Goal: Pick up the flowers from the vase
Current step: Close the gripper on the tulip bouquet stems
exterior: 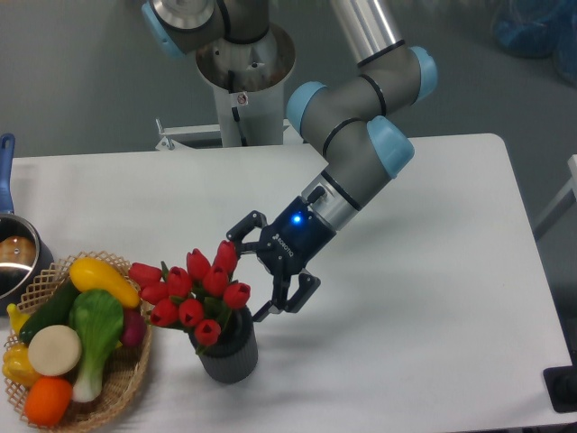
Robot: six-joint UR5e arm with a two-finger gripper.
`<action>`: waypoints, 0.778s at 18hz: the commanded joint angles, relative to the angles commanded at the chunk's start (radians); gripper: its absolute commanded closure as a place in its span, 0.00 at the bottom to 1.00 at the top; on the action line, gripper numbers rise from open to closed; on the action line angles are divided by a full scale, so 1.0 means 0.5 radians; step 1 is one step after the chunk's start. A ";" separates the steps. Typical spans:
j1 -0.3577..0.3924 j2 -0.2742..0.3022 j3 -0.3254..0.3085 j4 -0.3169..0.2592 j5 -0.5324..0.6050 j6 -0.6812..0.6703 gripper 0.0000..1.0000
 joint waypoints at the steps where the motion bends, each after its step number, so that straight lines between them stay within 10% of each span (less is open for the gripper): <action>1: -0.012 0.000 0.006 0.000 0.000 -0.006 0.00; 14: -0.049 -0.040 0.089 0.000 -0.046 -0.101 0.00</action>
